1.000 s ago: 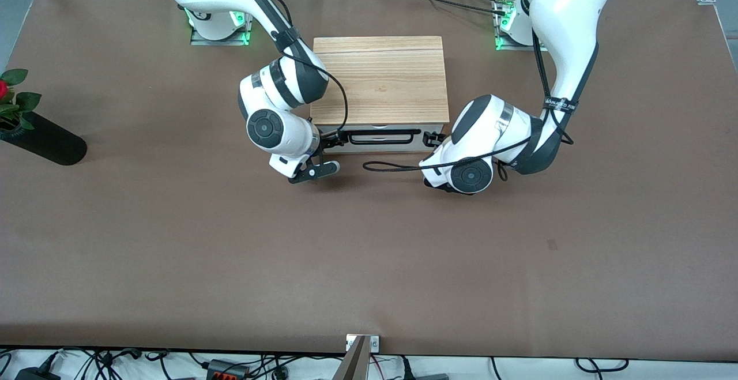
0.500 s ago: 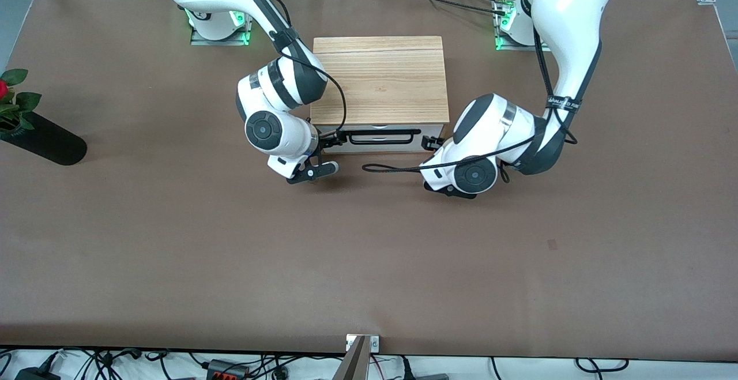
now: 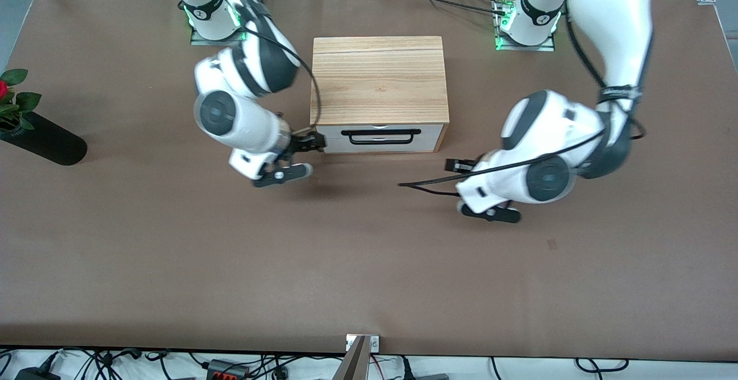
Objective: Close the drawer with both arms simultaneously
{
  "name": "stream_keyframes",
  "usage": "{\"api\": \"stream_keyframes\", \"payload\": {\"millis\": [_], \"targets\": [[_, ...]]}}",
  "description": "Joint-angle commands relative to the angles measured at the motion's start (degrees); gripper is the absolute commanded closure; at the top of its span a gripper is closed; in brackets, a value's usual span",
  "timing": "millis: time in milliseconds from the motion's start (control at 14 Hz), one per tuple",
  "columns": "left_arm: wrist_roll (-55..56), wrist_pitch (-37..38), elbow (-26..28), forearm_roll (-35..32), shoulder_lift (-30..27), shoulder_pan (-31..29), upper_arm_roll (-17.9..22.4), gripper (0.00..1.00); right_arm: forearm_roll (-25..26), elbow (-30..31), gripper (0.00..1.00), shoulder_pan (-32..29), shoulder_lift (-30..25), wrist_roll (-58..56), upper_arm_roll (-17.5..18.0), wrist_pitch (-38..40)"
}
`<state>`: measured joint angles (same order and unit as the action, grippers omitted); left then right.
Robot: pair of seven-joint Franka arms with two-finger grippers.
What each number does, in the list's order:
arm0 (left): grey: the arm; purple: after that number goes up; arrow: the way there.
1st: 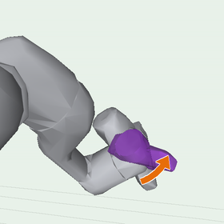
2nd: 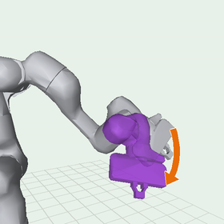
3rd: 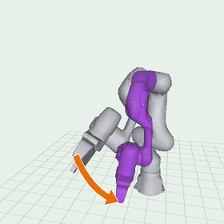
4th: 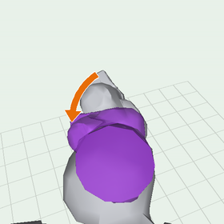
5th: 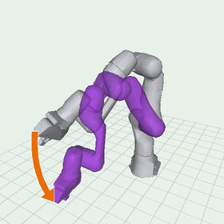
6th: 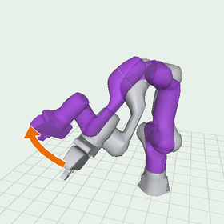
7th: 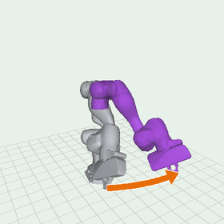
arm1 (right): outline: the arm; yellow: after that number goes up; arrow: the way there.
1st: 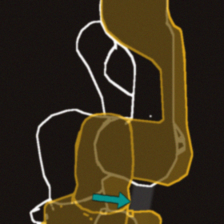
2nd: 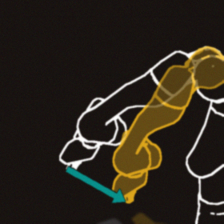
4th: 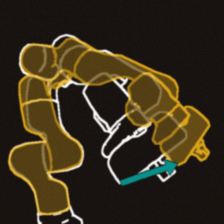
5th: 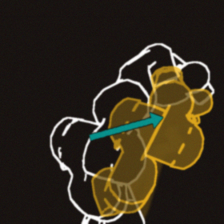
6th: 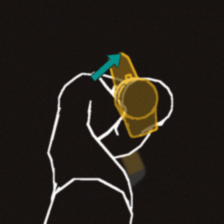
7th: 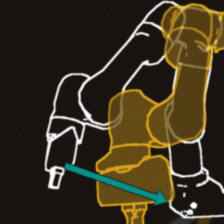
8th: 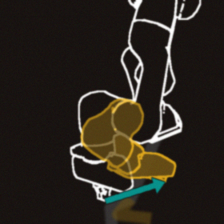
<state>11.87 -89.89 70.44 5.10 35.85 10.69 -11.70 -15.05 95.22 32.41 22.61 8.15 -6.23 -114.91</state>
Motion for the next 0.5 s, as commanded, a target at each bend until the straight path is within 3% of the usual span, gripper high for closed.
{"api": "stream_keyframes", "payload": {"millis": [0, 214, 429], "targets": [[-6.1, 0.4, 0.8, 0.7, -3.9, -4.4, -0.2, 0.0, 7.8, -1.7, 0.0, -0.2, -4.7, -0.8, -3.2, 4.8], [-5.5, 0.9, 0.8, 0.6, -7.3, -8.0, -0.3, 0.0, 12.8, -11.1, 0.0, -1.3, -4.5, -1.4, -10.2, 14.5], [-0.7, 2.8, 1.1, -0.9, -10.4, -8.1, 0.5, 0.0, 12.3, -16.5, 0.0, -4.4, -4.4, -1.9, -14.9, 22.2]]}}
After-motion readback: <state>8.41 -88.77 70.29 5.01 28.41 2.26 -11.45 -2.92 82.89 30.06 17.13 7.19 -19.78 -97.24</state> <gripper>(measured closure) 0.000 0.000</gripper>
